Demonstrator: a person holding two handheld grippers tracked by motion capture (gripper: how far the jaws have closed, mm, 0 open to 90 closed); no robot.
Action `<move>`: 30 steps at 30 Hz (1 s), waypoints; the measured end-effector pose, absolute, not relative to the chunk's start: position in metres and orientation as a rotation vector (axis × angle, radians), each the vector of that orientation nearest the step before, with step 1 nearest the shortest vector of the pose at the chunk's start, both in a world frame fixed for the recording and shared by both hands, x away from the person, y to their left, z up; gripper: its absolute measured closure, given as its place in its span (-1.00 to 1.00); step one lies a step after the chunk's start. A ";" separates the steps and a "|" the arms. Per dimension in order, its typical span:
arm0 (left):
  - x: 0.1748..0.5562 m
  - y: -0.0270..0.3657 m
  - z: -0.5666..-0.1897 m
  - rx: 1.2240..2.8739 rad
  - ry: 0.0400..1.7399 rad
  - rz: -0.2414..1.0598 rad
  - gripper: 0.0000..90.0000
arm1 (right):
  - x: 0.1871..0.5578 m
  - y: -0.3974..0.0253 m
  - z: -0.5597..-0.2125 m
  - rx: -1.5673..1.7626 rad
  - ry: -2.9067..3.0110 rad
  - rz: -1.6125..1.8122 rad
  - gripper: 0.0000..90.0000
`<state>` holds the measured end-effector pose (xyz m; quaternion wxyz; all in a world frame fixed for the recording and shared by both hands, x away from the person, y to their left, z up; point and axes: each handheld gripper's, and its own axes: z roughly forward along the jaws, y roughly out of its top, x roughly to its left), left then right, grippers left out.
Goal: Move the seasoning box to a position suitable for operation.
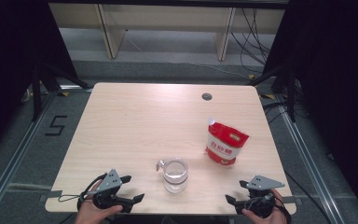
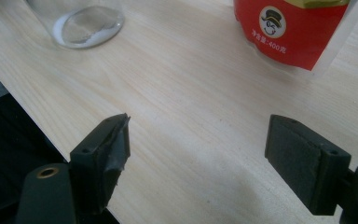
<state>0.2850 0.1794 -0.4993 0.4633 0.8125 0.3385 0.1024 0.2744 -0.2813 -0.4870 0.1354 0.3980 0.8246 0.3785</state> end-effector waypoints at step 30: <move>0.307 0.166 -0.493 1.985 0.778 0.302 -0.58 | 0.277 -0.278 -0.487 1.089 2.394 1.152 -0.45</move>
